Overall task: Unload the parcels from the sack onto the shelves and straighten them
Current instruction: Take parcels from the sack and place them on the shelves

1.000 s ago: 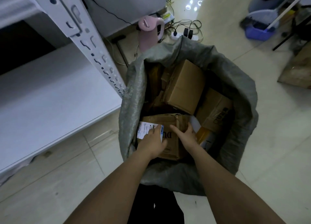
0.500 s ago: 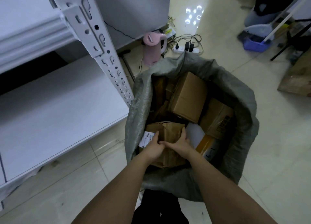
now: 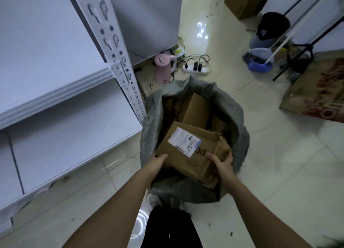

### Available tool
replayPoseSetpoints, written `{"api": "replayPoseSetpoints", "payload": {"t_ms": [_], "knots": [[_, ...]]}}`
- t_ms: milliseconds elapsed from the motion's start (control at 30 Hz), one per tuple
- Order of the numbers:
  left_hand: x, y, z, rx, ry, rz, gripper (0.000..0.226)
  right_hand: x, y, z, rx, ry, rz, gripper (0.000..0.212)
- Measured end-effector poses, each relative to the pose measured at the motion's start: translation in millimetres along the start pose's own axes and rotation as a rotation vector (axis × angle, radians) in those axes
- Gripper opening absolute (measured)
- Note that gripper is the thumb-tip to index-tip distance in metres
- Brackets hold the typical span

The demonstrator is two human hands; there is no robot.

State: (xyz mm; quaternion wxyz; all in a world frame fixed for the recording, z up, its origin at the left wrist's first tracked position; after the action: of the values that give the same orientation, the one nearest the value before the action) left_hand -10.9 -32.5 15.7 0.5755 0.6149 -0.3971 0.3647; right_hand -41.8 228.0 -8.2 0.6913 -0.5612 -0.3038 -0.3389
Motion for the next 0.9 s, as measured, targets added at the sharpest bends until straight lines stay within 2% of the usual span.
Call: {"api": "replayPoseSetpoints", "payload": {"t_ms": [67, 167, 233, 367, 433, 533, 633, 733, 800, 900], "knots": [[27.3, -1.5, -5.5, 0.104, -0.02, 0.038, 0.067, 30.8, -13.5, -0.2, -0.213, -0.072, 0.045, 0.13], [52.0, -1.0, -19.4, 0.228, -0.082, 0.026, 0.08, 63.7, -14.2, -10.7, -0.36, -0.161, -0.009, 0.122], [60.2, 3.9, -24.6, 0.28, -0.111, -0.023, 0.091, 81.3, -12.7, -24.2, -0.414, -0.262, -0.045, 0.107], [78.4, 19.0, -30.6, 0.393, -0.167, -0.056, 0.109, 106.1, -23.4, -46.6, -0.606, -0.484, 0.024, 0.063], [86.5, 26.8, -21.7, 0.42, -0.138, -0.099, 0.114, 115.2, -26.4, -50.3, -0.643, -0.539, 0.026, 0.053], [93.5, 38.7, -8.5, 0.377, -0.111, -0.192, 0.114, 121.0, -21.6, -51.2, -0.638, -0.593, -0.02, 0.051], [98.4, 49.5, 4.8, 0.251, -0.028, -0.289, 0.119, 117.6, -9.7, -39.8, -0.472, -0.584, -0.117, 0.062], [111.1, 64.7, 25.5, -0.064, 0.142, -0.472, 0.133, 101.1, -11.6, -11.9, -0.301, -0.404, -0.194, 0.067], [121.0, 67.5, 31.6, -0.31, 0.188, -0.556, 0.141, 90.5, -35.2, 1.5, -0.278, -0.291, -0.135, 0.065], [137.8, 69.5, 31.8, -0.608, 0.206, -0.701, 0.142, 84.3, -82.1, -5.7, -0.246, -0.285, -0.028, 0.065]]}}
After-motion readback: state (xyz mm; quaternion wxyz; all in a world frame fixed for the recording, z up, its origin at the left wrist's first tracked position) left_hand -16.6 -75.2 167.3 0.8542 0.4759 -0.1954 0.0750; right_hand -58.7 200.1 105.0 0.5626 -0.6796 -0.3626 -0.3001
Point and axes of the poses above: each hand's wrist, its own x-axis away from the middle knuckle, its own z-axis out of the back of the hand, y = z × x, the point moved 10 cm from there along -x, towards the middle knuckle, and after that the axes turned 7 degrees about -y, right-handed, at the moved point
